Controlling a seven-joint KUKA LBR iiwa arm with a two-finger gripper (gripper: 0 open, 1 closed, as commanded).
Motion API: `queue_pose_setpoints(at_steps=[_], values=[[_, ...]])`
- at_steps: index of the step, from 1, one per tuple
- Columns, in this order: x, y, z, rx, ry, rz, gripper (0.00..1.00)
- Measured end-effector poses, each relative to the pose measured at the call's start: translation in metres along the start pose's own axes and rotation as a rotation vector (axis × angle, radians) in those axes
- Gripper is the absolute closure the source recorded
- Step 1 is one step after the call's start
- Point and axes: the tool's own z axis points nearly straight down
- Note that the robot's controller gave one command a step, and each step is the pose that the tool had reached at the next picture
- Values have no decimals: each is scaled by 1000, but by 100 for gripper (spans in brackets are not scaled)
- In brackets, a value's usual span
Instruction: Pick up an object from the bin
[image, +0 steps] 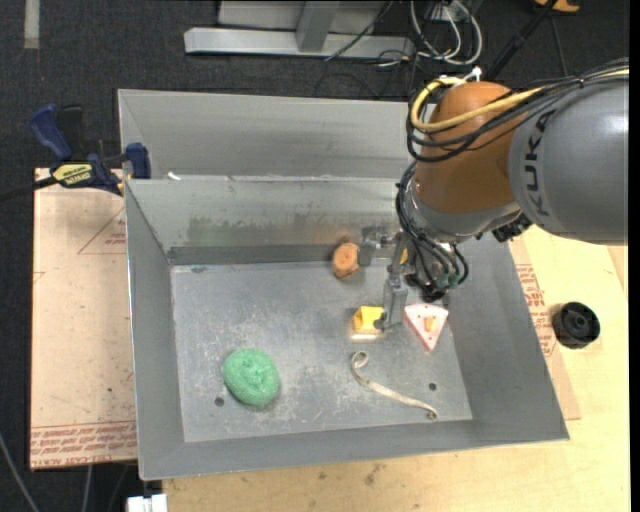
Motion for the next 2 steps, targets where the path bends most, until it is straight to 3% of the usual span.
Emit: queue_pose_setpoints(at_steps=[1,2], values=[[-1,0,-5,0,-7,0,0],[-1,-21,59,1,-13,-62,0]])
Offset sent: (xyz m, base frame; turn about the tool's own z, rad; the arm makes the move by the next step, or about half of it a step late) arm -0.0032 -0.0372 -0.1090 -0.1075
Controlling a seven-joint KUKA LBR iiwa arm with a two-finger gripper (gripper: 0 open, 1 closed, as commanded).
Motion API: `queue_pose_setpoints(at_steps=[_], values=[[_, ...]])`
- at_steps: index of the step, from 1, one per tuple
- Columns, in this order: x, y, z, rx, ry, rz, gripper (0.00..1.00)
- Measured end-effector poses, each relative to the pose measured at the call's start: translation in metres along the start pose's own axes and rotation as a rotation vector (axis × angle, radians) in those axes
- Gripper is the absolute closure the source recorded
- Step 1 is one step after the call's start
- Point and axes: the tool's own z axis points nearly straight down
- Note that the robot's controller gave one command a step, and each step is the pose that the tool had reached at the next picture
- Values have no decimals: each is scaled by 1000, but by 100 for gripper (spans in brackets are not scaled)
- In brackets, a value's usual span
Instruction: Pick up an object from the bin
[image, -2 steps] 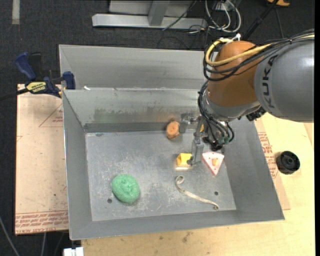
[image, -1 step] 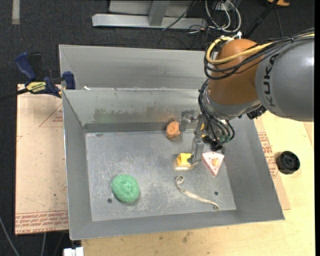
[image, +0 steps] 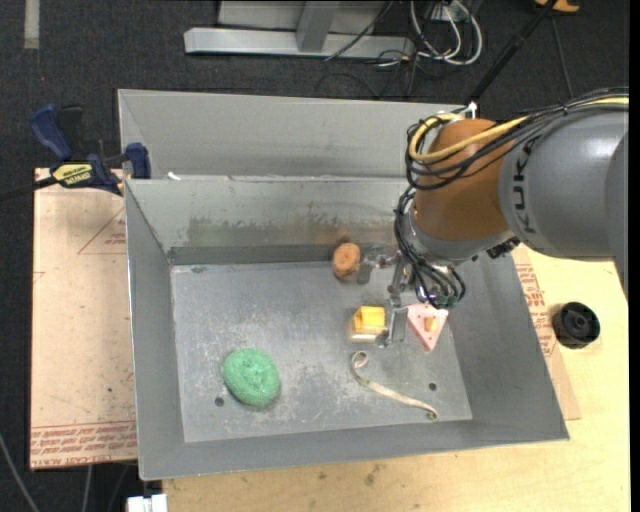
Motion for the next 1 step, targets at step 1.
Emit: queue_pose_setpoints(at_steps=[1], values=[[3,-7,40,-1,10,-45,0]])
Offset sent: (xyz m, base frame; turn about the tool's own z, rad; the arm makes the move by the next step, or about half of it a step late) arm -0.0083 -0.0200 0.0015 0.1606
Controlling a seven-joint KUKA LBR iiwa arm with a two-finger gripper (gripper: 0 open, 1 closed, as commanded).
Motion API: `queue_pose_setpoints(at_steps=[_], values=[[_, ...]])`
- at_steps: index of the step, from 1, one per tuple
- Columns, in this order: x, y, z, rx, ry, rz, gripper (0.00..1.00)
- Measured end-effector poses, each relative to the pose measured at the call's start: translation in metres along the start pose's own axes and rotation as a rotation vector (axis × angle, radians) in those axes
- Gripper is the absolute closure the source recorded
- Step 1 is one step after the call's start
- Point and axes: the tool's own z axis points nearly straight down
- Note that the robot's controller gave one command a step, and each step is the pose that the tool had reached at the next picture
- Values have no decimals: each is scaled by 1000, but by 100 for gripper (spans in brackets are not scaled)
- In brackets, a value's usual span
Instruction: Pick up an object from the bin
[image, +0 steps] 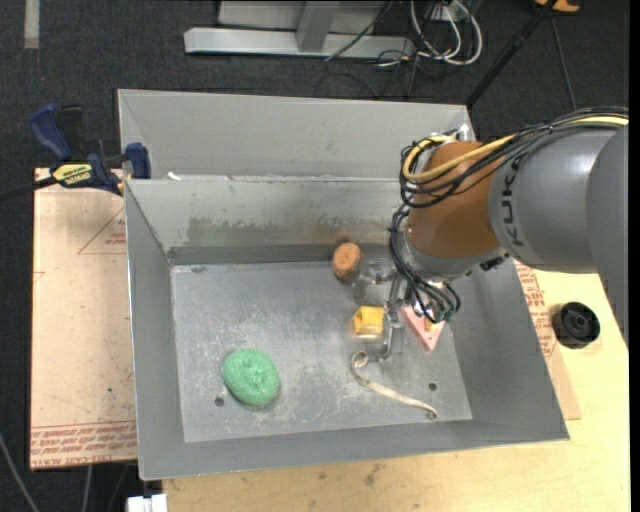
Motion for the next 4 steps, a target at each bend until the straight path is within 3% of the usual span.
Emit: queue_pose_setpoints(at_steps=[1,2,3,4], values=[[4,-8,-29,0,-6,150,0],[0,-2,-10,0,-4,32,0],[3,-14,10,0,-4,191,100],[3,-14,10,0,-4,191,100]])
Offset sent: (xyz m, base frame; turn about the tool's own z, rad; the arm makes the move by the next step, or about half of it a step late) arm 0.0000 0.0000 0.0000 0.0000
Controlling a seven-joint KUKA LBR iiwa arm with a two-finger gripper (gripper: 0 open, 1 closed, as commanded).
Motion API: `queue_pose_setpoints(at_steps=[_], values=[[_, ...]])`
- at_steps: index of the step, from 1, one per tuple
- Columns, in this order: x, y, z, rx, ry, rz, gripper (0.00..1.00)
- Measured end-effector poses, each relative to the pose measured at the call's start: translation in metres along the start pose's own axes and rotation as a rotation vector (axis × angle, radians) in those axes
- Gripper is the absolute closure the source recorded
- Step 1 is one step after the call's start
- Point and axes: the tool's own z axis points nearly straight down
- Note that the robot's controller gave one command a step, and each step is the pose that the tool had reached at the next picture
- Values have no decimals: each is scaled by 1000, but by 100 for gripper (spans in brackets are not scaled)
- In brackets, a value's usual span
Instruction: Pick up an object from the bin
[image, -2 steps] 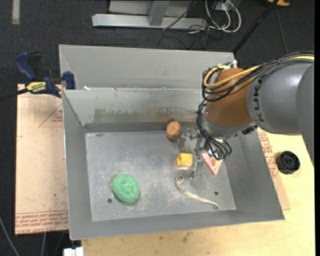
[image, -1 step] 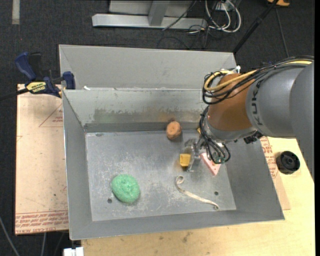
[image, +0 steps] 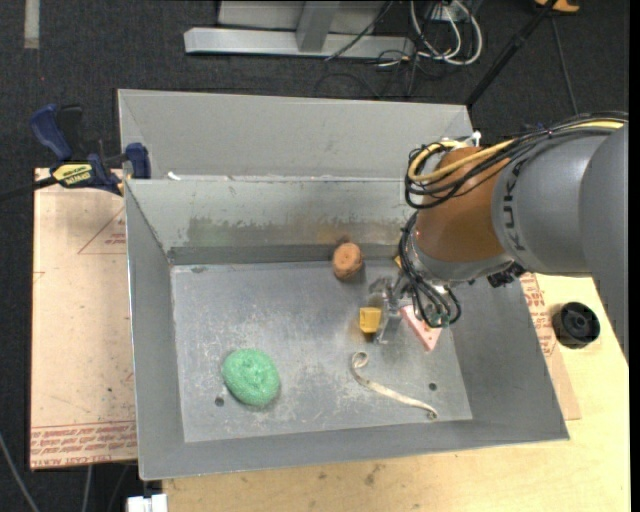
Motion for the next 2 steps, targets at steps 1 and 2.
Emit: queue_pose_setpoints(at_steps=[1,2], values=[[0,0,-1,0,0,0,100],[2,0,-10,0,7,0,100]])
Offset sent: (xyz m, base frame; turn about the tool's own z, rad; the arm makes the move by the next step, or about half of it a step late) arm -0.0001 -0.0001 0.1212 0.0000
